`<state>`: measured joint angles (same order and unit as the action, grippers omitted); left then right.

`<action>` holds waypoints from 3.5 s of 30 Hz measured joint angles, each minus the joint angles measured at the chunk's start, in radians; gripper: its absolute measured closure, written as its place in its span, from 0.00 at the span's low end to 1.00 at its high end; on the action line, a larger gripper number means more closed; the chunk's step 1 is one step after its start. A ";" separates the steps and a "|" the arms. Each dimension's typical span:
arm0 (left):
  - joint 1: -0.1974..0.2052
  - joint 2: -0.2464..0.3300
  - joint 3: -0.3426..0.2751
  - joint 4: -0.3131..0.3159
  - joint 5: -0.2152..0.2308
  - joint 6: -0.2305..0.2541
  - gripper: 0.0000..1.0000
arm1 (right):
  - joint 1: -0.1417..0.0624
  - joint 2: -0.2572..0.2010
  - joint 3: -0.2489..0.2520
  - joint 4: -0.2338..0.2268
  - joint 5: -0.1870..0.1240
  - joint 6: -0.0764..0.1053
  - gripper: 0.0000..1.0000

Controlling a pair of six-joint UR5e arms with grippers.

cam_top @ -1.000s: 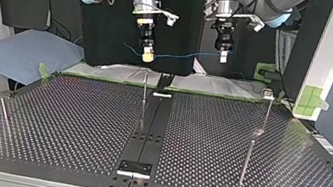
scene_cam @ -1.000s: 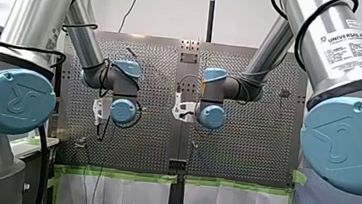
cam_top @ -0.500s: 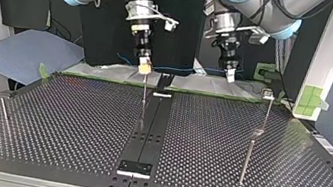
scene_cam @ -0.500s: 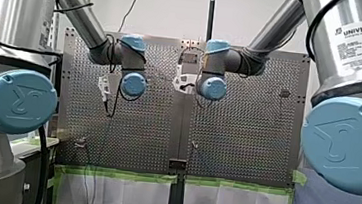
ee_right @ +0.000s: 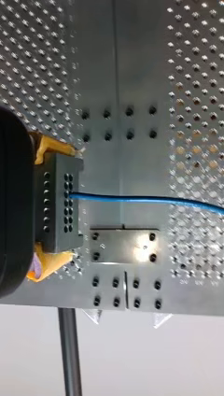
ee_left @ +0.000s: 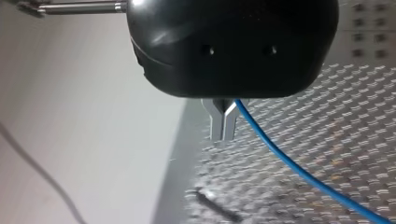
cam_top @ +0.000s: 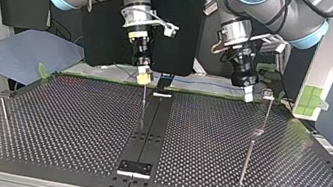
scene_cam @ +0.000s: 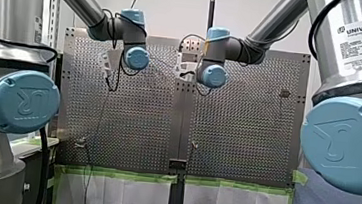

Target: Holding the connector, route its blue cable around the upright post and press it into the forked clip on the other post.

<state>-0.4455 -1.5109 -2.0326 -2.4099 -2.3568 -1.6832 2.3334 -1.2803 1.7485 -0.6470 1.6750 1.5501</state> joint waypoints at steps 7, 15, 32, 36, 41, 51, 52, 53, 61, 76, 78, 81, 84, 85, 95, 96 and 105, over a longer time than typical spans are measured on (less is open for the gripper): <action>0.029 0.066 0.065 -0.066 0.009 0.010 0.99 | -0.002 0.000 -0.043 0.038 -0.022 0.001 1.00; 0.053 0.117 0.133 -0.139 0.038 0.014 0.99 | -0.002 0.000 -0.089 0.075 -0.057 0.015 1.00; 0.199 0.029 0.261 -0.290 0.186 -0.063 0.99 | -0.002 0.005 -0.252 0.092 -0.083 0.073 1.00; 0.239 -0.007 0.272 -0.330 0.226 -0.072 0.99 | -0.004 0.013 -0.274 0.092 -0.082 0.076 1.00; 0.283 -0.047 0.292 -0.369 0.269 -0.078 0.99 | -0.006 0.038 -0.295 0.100 -0.083 0.076 1.00; 0.373 -0.079 0.344 -0.369 0.359 -0.116 0.99 | -0.002 0.084 -0.312 0.092 -0.098 0.078 1.00; 0.382 -0.082 0.349 -0.370 0.369 -0.119 0.99 | -0.001 0.087 -0.314 0.091 -0.099 0.078 1.00; 0.392 -0.085 0.353 -0.370 0.379 -0.122 0.99 | -0.001 0.091 -0.315 0.090 -0.100 0.078 1.00; 0.482 -0.134 0.377 -0.365 0.469 -0.134 0.99 | -0.006 0.106 -0.319 0.084 -0.101 0.078 1.00; 0.538 -0.197 0.400 -0.352 0.618 -0.160 0.99 | -0.017 0.136 -0.323 0.062 -0.083 0.079 1.00; 0.538 -0.208 0.402 -0.352 0.636 -0.161 0.99 | -0.019 0.147 -0.323 0.060 -0.080 0.078 1.00; 0.539 -0.216 0.404 -0.352 0.665 -0.163 0.99 | -0.021 0.164 -0.324 0.057 -0.072 0.078 1.00; 0.540 -0.220 0.404 -0.352 0.690 -0.167 0.99 | -0.022 0.177 -0.324 0.053 -0.058 0.078 1.00; 0.540 -0.222 0.404 -0.352 0.695 -0.169 0.99 | -0.022 0.180 -0.324 0.052 -0.054 0.078 1.00; 0.529 -0.278 0.404 -0.349 0.720 -0.170 0.96 | -0.033 0.206 -0.323 0.049 -0.038 0.078 1.00; 0.528 -0.280 0.404 -0.348 0.722 -0.171 0.96 | -0.035 0.210 -0.323 0.049 -0.038 0.078 1.00; 0.519 -0.290 0.404 -0.350 0.730 -0.181 0.86 | -0.039 0.270 -0.323 0.053 -0.036 0.078 1.00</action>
<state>0.0731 -1.8010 -1.6287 -2.7596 -1.6265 -1.8637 2.2945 -1.0105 1.4256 -0.5939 1.6386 1.6281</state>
